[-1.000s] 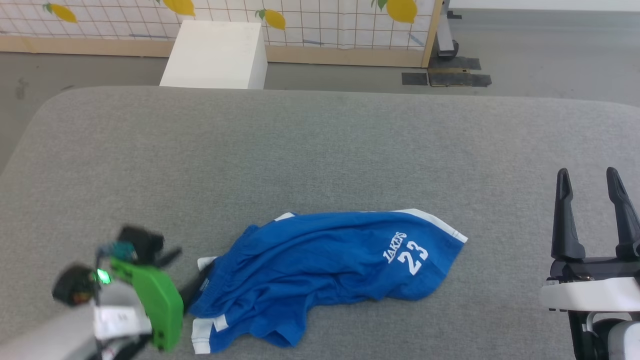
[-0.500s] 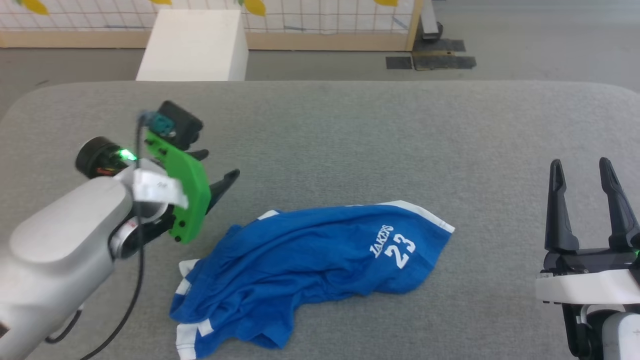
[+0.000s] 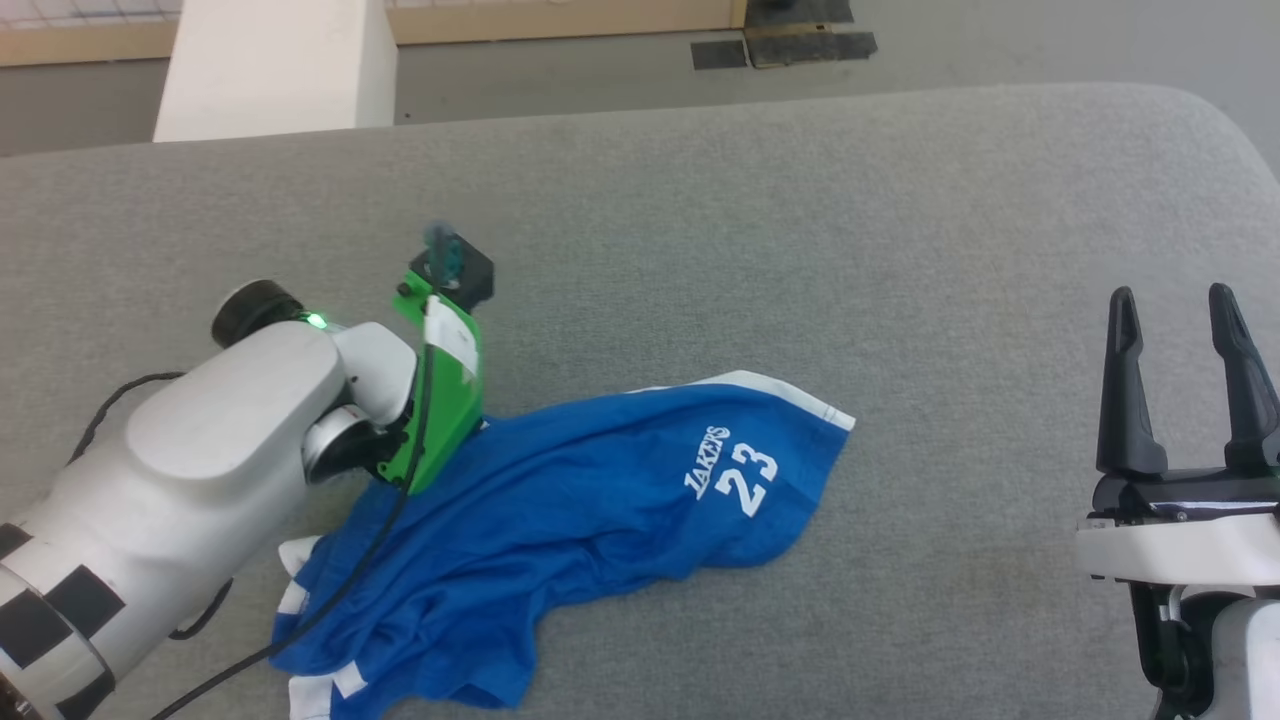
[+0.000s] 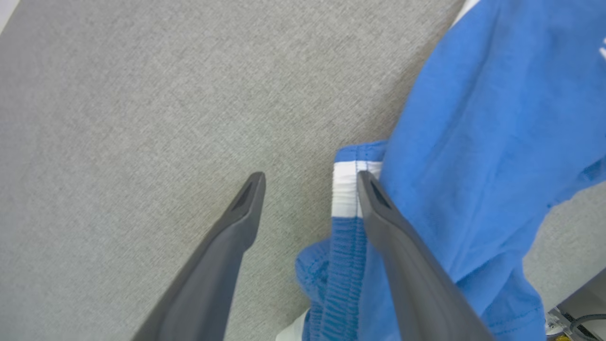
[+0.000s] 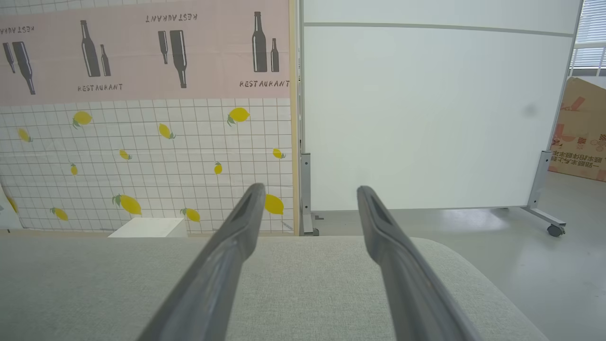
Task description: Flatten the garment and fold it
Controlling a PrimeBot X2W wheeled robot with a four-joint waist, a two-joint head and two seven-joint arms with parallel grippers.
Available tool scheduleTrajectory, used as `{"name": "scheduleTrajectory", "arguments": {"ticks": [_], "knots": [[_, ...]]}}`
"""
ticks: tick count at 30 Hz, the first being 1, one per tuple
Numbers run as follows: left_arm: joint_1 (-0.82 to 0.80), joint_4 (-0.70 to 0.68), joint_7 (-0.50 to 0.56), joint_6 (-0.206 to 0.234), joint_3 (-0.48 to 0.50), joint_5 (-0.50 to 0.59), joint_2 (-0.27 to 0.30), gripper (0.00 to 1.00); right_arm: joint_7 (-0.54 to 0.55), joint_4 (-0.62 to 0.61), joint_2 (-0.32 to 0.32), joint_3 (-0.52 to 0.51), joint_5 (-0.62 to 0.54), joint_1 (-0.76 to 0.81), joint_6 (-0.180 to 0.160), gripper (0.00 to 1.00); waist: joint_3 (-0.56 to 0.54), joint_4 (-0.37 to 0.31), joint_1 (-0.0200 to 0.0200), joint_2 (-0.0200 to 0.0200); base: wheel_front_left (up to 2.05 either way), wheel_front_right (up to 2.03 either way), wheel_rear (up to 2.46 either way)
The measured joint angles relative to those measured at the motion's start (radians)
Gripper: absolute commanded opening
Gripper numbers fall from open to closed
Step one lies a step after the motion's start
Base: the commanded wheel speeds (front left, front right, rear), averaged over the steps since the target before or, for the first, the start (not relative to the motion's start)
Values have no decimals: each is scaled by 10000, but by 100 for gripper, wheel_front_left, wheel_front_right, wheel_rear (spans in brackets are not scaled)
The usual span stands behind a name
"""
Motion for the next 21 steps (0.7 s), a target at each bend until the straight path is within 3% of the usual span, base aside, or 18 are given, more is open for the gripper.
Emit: {"name": "scheduleTrajectory", "arguments": {"ticks": [11, 12, 14, 21], "knots": [[765, -1653, 1799, -2, 2, 1252, 483, 100, 0, 0, -2, -40, 84, -250, 0, 100, 583, -328, 0, 0, 0, 0, 0], [767, -1701, 1797, -2, 17, 1315, 518, 48, 0, 0, -2, -40, 84, -299, 0, 100, 621, -343, 0, 0, 0, 0, 0], [767, -1701, 1684, -21, 29, 1287, 564, 0, 0, 0, -2, -40, 84, -336, 0, 100, 678, -364, 0, 0, 0, 0, 0], [317, -1569, -121, -46, 42, 316, 830, 0, 0, -4, -4, -100, 84, -331, 0, 100, 635, -311, 0, -1, 0, 0, 0]]}}
